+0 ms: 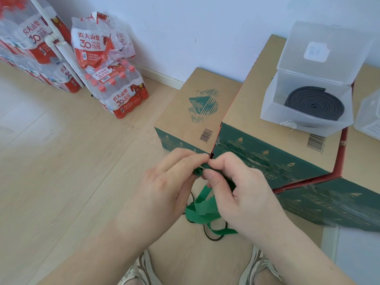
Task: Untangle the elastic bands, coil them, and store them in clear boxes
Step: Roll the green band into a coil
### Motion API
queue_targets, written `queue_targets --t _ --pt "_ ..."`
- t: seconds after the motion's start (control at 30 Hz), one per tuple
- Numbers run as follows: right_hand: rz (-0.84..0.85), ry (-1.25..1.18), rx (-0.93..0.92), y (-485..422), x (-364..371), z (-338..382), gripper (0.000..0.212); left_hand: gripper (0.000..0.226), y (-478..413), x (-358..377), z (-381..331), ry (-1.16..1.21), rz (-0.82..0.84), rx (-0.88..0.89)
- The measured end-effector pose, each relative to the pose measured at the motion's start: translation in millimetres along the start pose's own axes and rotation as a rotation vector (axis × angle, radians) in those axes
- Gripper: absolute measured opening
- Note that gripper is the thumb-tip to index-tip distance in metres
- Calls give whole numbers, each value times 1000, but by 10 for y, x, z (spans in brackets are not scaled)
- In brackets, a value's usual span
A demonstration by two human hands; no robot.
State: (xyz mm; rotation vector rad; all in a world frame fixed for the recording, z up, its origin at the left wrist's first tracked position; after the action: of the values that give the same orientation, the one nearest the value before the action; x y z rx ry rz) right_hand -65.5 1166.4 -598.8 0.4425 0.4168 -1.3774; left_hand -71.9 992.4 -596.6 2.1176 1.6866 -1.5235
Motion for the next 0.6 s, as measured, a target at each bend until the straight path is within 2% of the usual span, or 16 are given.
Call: queue_targets --t 0.17,0.3,0.37,0.47,0.6 --pt "-36 -23 11 19 28 92 12 29 -32 -22 -53 -39 -66 -28" --pt "-68 -289 220 42 52 131 18 27 -14 -31 -50 -74 -97 -67" --pt "-59 -337 264 36 66 135 19 23 -1 -18 -36 -88 -102 -81" --pt "-53 -391 264 28 74 125 17 10 9 0 -12 -69 -109 -95" --pt "-31 -346 210 5 46 93 22 13 6 49 -26 -24 -122 -124"
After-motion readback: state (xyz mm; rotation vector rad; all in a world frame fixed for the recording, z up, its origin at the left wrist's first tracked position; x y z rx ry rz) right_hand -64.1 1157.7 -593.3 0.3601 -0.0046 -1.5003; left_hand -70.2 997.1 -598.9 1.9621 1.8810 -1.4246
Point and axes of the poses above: each hand's wrist, its own y-axis away from the middle knuckle, its own x-axis out of the palm, z = x × y, the point moved 2 cm from there along -y, towards the middle knuckle, and after that the axes turned 10 degrees about x, right-handed, at the moved point
